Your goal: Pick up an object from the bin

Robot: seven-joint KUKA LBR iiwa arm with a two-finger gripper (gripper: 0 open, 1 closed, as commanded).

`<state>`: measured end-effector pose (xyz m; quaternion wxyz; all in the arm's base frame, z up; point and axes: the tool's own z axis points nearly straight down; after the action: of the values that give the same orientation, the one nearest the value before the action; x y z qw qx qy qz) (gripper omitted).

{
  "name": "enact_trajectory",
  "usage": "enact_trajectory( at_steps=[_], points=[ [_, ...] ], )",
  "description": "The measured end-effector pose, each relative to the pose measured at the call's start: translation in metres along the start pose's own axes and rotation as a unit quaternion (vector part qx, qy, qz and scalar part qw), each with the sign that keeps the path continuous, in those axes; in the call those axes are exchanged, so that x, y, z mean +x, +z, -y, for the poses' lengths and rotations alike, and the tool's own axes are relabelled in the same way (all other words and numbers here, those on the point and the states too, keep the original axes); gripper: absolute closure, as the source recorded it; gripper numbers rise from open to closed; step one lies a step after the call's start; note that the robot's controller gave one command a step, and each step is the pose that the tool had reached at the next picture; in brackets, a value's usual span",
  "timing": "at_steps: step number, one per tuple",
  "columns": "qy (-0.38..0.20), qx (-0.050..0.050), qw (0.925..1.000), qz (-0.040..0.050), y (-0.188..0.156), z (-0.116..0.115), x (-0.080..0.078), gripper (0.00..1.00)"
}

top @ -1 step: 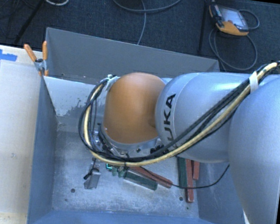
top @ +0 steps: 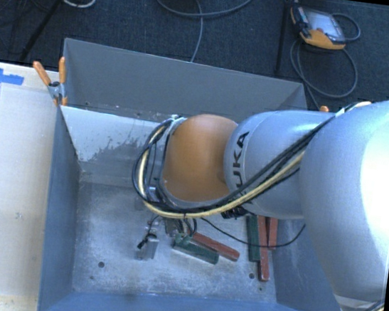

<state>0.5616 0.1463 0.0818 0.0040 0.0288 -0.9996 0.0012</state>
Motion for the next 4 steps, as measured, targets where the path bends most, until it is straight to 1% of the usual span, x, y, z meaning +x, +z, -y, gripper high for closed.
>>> enact_trajectory(
  at_steps=[1,2,3,4],
  points=[
    [-0.055,0.001,0.9985,0.005,0.01,0.083,-0.03,0.0],
    [-0.028,0.001,0.9996,0.0039,-0.048,0.157,0.022,0.0],
    [-0.031,-0.002,0.9995,0.0006,0.016,0.143,0.024,0.0],
    [-0.029,-0.001,0.9996,0.0031,0.013,0.144,0.023,1.0]
  ],
)
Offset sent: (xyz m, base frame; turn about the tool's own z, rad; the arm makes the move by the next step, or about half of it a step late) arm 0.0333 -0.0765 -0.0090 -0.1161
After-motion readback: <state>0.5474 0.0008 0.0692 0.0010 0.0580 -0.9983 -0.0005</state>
